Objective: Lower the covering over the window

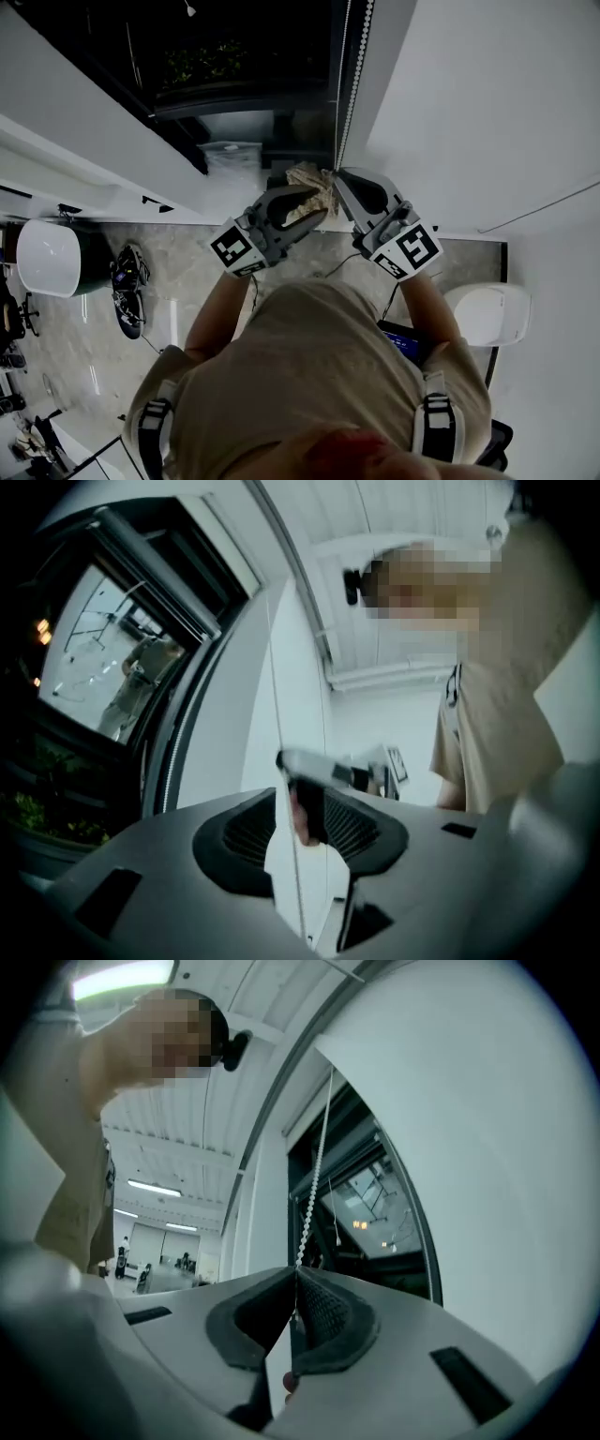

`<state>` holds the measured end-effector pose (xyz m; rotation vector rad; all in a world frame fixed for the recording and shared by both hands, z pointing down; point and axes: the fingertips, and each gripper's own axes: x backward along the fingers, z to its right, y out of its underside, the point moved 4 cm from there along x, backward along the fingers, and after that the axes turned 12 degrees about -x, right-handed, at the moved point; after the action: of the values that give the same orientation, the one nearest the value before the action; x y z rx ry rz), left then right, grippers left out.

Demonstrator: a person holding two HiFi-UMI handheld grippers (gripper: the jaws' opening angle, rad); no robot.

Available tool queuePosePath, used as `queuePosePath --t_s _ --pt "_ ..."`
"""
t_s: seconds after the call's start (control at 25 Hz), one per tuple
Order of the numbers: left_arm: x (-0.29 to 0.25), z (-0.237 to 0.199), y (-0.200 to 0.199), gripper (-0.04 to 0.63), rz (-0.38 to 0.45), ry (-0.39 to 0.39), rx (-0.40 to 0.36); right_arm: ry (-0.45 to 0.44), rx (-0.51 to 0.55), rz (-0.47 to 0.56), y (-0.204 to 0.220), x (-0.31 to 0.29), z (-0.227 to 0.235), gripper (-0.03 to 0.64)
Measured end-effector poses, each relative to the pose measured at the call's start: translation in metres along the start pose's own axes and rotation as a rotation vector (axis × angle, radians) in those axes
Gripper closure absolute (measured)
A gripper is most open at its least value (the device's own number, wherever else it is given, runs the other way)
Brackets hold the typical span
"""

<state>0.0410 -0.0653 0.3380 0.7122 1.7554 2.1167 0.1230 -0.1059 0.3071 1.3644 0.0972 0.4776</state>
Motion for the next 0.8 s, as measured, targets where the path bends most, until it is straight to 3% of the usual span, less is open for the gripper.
queuePosePath --t_s 0.04,0.12,0.2,0.28,0.32,0.36,0.44,0.48,0.52,0.56,0.68,0.76,0.8 --pt "0.007 -0.009 -0.008 0.434 0.043 -0.019 0.008 0.004 -0.011 -0.061 0.021 0.001 0.003 0.603" --pt "0.006 -0.024 -0.026 0.434 0.061 -0.067 -0.016 -0.006 -0.042 -0.175 0.061 0.004 0.002 0.603" --pt "-0.012 -0.030 -0.044 0.434 0.043 -0.065 -0.059 -0.022 -0.048 -0.200 0.073 0.005 -0.005 0.603" --pt "-0.029 -0.029 -0.054 0.441 0.032 -0.051 -0.070 -0.032 -0.026 -0.191 0.070 0.003 -0.011 0.603" --pt "-0.033 -0.029 -0.054 0.528 0.024 -0.056 -0.067 -0.039 -0.025 -0.186 0.070 0.002 -0.014 0.603" --pt "-0.034 -0.029 -0.052 0.568 0.020 -0.069 -0.061 -0.050 -0.027 -0.186 0.071 0.003 -0.017 0.603" --pt "-0.028 -0.032 -0.047 0.571 0.024 -0.112 -0.061 -0.081 -0.026 -0.184 0.068 0.009 -0.020 0.601" --pt "-0.024 -0.034 -0.042 0.572 0.018 -0.135 -0.073 -0.093 -0.037 -0.166 0.063 0.013 -0.019 0.562" --pt "-0.019 -0.035 -0.036 0.572 -0.001 -0.150 -0.085 -0.097 -0.058 -0.131 0.054 0.017 -0.017 0.450" --pt "-0.015 -0.033 -0.027 0.572 -0.030 -0.152 -0.090 -0.095 -0.077 -0.084 0.042 0.020 -0.015 0.426" --pt "-0.008 -0.012 0.002 0.572 -0.106 -0.102 -0.066 -0.077 -0.045 0.027 0.007 0.018 -0.021 0.428" --pt "-0.009 0.010 0.013 0.572 -0.109 -0.068 -0.042 -0.034 0.014 0.039 -0.003 0.011 -0.027 0.430" --pt "-0.010 0.018 0.016 0.572 -0.102 -0.058 -0.035 -0.001 0.048 0.032 -0.005 0.009 -0.029 0.492"
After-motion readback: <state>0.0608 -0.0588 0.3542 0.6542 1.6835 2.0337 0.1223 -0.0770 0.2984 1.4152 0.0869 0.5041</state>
